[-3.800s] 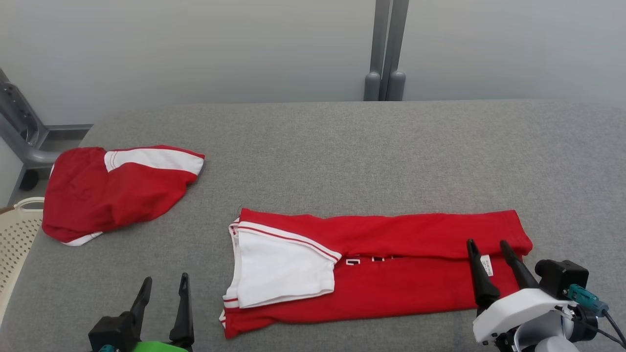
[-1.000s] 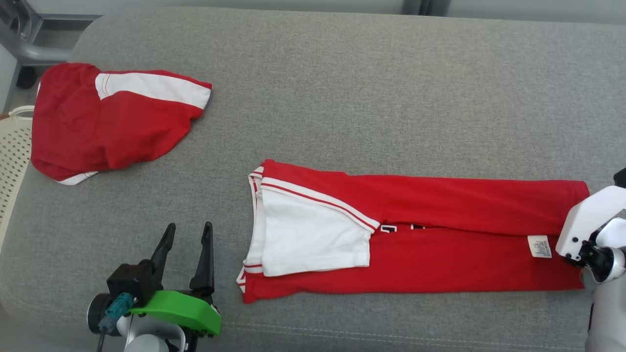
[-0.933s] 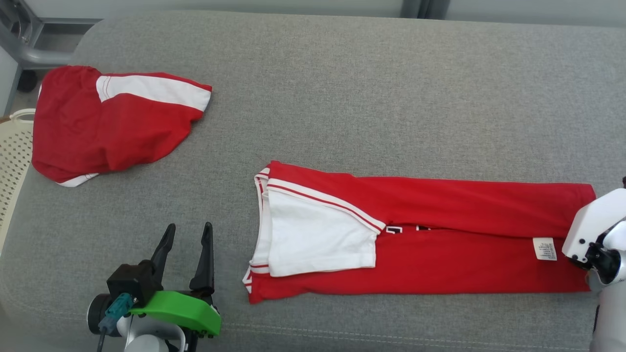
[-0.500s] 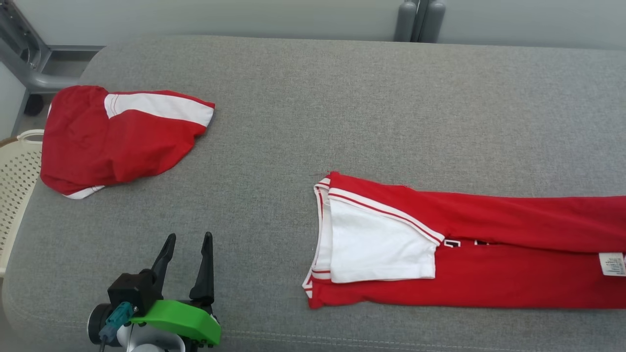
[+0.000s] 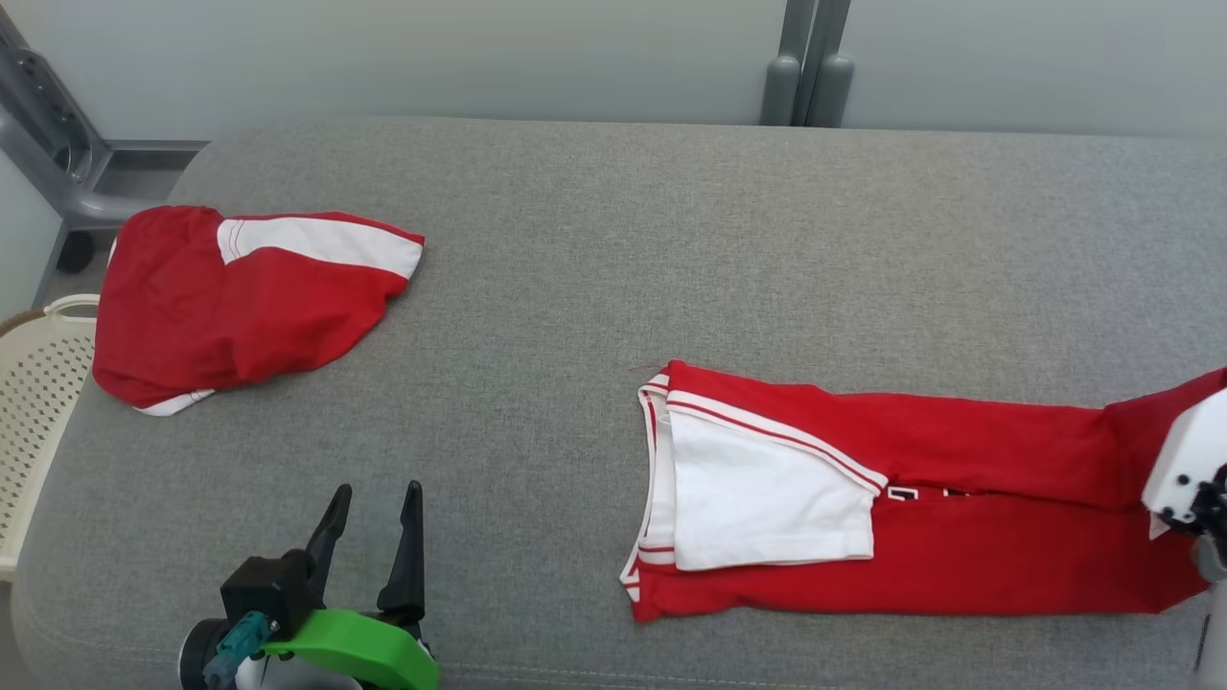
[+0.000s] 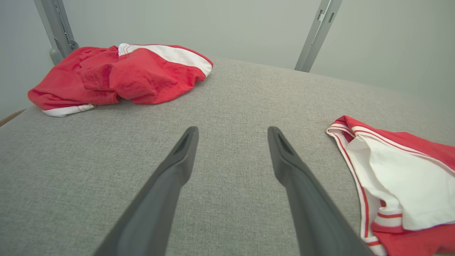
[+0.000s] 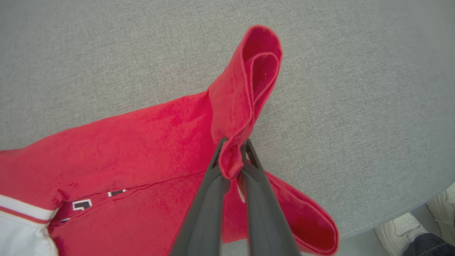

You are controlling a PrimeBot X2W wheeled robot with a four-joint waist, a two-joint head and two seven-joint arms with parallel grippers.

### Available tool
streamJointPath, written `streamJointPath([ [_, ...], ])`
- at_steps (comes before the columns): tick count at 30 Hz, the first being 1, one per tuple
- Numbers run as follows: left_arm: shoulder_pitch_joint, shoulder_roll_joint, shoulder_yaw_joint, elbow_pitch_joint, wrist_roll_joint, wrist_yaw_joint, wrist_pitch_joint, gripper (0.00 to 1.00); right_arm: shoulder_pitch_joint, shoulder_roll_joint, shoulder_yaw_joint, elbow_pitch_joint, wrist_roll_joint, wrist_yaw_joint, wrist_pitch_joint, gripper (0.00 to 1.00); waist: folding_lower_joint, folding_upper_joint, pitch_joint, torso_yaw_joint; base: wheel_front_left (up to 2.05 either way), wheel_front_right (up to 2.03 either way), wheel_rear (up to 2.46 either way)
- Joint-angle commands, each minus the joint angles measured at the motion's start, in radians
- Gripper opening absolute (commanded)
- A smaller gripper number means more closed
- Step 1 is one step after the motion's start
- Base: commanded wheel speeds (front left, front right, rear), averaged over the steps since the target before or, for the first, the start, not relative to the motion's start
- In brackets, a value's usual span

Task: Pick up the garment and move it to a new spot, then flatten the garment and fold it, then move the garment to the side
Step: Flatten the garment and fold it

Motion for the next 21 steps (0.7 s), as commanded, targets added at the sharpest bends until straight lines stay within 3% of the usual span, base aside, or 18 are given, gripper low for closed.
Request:
streamJointPath([
  [1, 0.010, 0.003, -0.004, 0.001, -0.002, -0.002, -0.003, 1.00, 0.019, 0.004, 0.036, 0.005, 0.012, -0.001, 0.001, 0.00, 0.0000, 0.0000, -0.011, 0.002, 0.00, 0.00, 0.00],
  [9, 0.019, 0.002, -0.009, 0.002, -0.007, 0.002, -0.003, 1.00, 0.033, 0.014, 0.299, 0.039, 0.143, -0.001, 0.019, 0.00, 0.0000, 0.0000, -0.033, 0.027, 0.00, 0.00, 0.00],
  [21, 0.005, -0.002, -0.014, -0.002, -0.013, 0.009, -0.003, 1.00, -0.023, 0.013, 0.554, 0.139, 0.329, -0.001, -0.018, 0.00, 0.0000, 0.0000, -0.029, 0.098, 0.00, 0.00, 0.00],
])
